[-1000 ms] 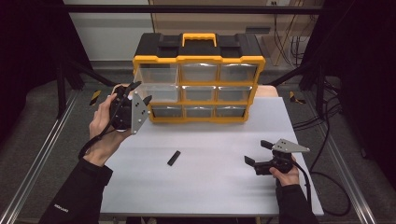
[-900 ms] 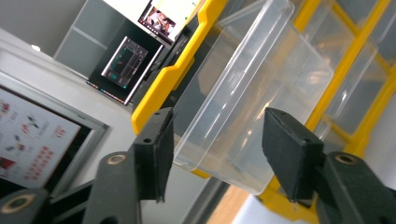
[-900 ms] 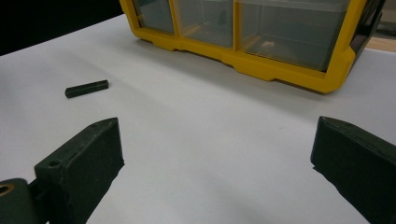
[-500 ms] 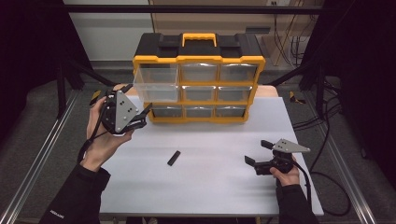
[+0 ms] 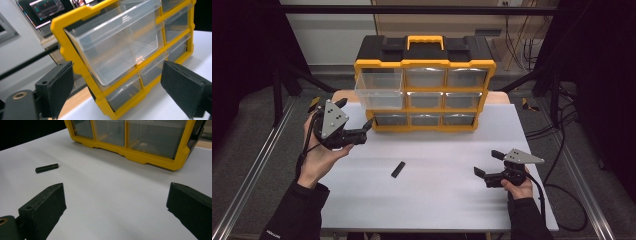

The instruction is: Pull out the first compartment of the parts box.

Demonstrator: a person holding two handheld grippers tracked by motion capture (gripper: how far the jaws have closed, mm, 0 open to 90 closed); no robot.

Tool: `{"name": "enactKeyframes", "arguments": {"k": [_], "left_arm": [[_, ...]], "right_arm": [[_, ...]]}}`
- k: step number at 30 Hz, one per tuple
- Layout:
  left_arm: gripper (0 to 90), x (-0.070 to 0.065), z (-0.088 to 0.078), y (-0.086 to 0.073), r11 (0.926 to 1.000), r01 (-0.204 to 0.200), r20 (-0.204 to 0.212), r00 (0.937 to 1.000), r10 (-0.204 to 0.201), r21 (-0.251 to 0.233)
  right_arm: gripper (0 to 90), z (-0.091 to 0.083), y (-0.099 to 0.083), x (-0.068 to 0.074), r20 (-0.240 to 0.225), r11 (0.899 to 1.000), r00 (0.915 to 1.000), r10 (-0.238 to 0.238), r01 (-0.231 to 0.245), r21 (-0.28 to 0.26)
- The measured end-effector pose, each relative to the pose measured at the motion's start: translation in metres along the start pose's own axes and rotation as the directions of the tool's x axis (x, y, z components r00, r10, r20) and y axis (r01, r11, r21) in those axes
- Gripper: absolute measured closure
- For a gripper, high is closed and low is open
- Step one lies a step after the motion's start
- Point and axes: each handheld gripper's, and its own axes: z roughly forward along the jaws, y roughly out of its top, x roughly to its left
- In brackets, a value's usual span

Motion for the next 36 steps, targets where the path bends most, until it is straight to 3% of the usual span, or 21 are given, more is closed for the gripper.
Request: {"name": "enactKeyframes", "arguments": {"k": [7,13,18,21,26,36], "left_arm": [[5.2,0.001,0.0,-0.014,0.996,0.089,0.023,0.9957,-0.089,0.009],[4.4,0.0,0.002,-0.03,0.9885,0.151,0.054,0.987,-0.151,0.017],[4.2,-0.001,0.006,-0.044,0.9836,0.179,0.065,0.9815,-0.18,0.022],[4.1,-0.002,0.006,-0.053,0.9764,0.212,0.074,0.9739,-0.215,0.039],[3.8,-0.003,0.008,-0.065,0.9687,0.242,0.08,0.966,-0.246,0.054],[3.5,-0.011,0.016,-0.082,0.9626,0.253,0.106,0.9591,-0.262,0.098]], "right_arm": [[2.4,0.0,0.0,0.0,-0.002,1.0,1.0,0.0,0.0,0.0],[2.3,0.0,0.0,0.0,-0.002,1.0,1.0,0.0,0.0,0.0],[2.3,0.0,0.0,0.0,-0.002,1.0,1.0,-0.005,0.005,0.002],[2.3,0.0,0.0,0.0,-0.003,1.0,1.0,0.001,-0.001,-0.001],[2.2,0.0,0.0,0.001,-0.004,1.0,1.0,-0.006,0.006,-0.002],[2.4,0.0,0.0,0.0,-0.002,1.0,1.0,-0.003,0.003,0.002]]}}
